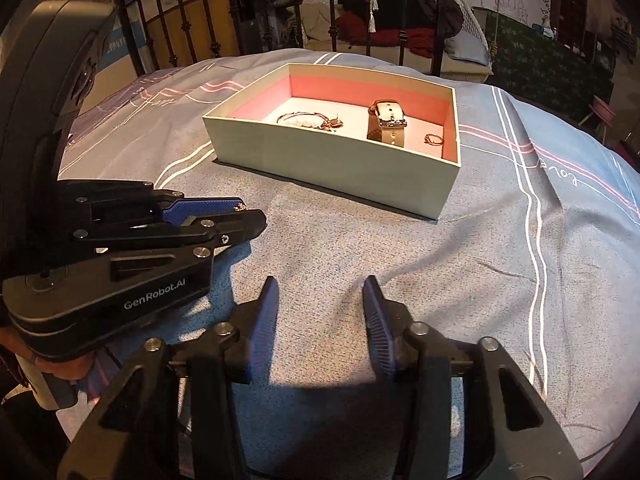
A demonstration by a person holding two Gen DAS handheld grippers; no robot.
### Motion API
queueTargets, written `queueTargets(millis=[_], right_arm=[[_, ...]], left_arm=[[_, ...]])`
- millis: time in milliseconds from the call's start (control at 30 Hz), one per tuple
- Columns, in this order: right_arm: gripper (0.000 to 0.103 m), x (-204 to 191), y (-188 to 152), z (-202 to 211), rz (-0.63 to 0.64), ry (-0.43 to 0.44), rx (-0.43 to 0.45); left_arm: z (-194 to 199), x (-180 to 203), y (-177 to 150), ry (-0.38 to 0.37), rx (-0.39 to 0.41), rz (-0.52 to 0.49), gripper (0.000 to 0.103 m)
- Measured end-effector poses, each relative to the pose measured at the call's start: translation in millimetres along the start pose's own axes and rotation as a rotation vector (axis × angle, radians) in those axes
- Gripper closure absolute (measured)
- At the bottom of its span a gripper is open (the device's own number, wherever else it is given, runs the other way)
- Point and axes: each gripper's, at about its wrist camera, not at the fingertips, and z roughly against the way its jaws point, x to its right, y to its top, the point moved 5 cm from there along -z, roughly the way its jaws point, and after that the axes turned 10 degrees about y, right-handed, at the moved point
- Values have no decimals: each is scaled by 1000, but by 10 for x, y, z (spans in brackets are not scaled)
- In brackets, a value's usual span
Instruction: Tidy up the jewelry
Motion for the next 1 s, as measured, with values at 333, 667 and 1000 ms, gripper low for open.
queueTargets(millis=[333, 667, 1000], right_arm=[[101, -11, 241, 243, 16, -13, 123], [101, 123, 719, 412, 23, -68, 241], [101, 358, 1079, 218, 8, -105, 259]], left_arm=[[367, -65, 264, -26, 96, 31, 86], [416, -202, 822, 18, 169, 71, 86], [-41, -210, 1090, 53, 93, 91, 86]])
